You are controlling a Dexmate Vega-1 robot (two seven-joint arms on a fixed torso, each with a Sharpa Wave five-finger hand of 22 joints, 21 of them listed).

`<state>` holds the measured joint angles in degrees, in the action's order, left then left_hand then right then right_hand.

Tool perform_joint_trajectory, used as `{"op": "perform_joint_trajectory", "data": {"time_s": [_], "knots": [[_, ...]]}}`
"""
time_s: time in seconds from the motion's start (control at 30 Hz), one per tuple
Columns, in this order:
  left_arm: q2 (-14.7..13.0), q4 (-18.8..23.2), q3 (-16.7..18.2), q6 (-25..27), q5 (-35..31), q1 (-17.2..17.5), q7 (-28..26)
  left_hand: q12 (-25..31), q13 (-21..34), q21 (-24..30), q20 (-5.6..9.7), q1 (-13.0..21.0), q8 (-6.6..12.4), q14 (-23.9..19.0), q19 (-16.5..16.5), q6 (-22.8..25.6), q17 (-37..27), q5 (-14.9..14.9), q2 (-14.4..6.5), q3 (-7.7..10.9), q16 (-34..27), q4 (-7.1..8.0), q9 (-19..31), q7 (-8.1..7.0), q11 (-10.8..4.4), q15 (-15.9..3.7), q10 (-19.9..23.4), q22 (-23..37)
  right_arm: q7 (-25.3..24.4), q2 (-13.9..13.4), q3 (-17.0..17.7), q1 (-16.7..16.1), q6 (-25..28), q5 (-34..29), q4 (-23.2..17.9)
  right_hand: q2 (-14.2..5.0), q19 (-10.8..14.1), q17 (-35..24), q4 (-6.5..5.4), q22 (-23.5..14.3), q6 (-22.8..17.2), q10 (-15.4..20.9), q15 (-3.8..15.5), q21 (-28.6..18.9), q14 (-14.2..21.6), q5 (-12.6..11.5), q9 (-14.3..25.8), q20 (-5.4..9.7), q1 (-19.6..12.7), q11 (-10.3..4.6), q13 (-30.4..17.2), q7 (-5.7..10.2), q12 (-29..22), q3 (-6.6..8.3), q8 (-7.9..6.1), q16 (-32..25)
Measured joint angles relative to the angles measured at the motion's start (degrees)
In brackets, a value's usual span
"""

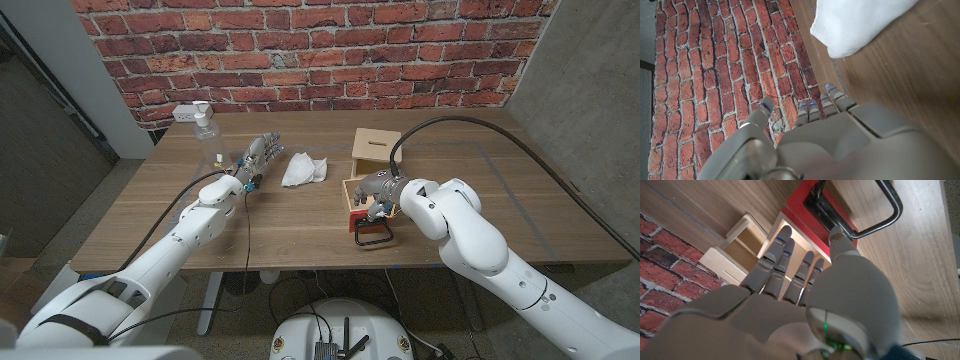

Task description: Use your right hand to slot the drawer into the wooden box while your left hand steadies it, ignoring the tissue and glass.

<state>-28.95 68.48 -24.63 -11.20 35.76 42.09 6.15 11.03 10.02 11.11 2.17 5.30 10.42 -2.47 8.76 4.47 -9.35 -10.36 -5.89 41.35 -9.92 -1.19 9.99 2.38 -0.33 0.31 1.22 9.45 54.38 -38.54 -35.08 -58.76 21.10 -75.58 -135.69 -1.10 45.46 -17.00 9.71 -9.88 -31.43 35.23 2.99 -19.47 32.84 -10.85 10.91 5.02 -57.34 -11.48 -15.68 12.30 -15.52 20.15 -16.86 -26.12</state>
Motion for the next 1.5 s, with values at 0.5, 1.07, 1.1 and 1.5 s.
{"op": "perform_joint_trajectory", "data": {"time_s": [0.5,1.07,1.1,1.5], "knots": [[0.0,0.0,0.0,0.2,0.3,0.3,0.0,0.2,0.0,0.0,0.18,0.0,0.0,-1.4,1.0,0.0,0.0,0.0,0.0,0.16,-0.3,0.16,0.0,0.0,0.42,0.0,1.0,0.0,-1.8,-0.4,-0.7,0.0,0.8,0.4,0.1,0.5,4.7,1.6,-0.02,-0.4,-8.1,7.7,1.04,-1.1,8.2,0.0,0.4,1.44,-2.9,-0.33,2.2,-0.23,0.7,0.47,-1.5,0.9],[0.0,-0.2,0.2,0.1,0.7,0.6,0.4,0.2,0.0,0.0,-0.13,-0.4,0.0,-2.2,1.3,0.3,-0.1,0.0,0.1,0.55,-0.3,0.08,0.0,0.31,0.63,0.22,2.1,0.0,-3.5,-0.9,-1.0,-0.3,1.0,1.1,0.1,0.64,8.7,1.1,-0.48,-0.7,-13.9,14.5,3.04,-2.7,15.7,0.0,0.4,2.71,-4.8,-0.24,3.2,-0.37,1.6,-0.3,-2.21,1.6],[0.0,-0.2,0.2,0.1,0.7,0.6,0.4,0.2,0.0,0.0,0.02,-0.4,0.0,-2.4,1.4,0.3,-0.1,0.0,0.1,0.55,-0.3,0.08,0.0,0.31,0.63,0.08,2.1,0.0,-3.5,-0.9,-1.0,-0.3,1.0,1.1,0.1,0.64,8.8,1.0,-0.61,-0.7,-14.3,15.1,3.18,-2.8,16.0,0.0,0.4,2.66,-4.8,-0.28,3.2,-0.4,1.6,-0.44,-2.21,1.6],[0.0,-0.4,0.2,0.0,0.7,0.6,0.8,0.2,0.0,0.0,0.18,-0.4,0.0,-2.8,1.6,0.3,-0.1,0.0,0.1,0.79,-0.2,0.32,0.0,0.31,0.32,0.1,2.4,0.0,-3.2,-1.5,-1.1,0.4,0.5,1.9,-0.1,-0.43,11.2,-0.3,-0.54,-1.1,-18.0,19.6,4.68,-5.7,21.7,0.3,0.4,3.59,-5.9,-0.27,3.2,-0.37,2.8,-0.66,-2.37,3.0]]}}
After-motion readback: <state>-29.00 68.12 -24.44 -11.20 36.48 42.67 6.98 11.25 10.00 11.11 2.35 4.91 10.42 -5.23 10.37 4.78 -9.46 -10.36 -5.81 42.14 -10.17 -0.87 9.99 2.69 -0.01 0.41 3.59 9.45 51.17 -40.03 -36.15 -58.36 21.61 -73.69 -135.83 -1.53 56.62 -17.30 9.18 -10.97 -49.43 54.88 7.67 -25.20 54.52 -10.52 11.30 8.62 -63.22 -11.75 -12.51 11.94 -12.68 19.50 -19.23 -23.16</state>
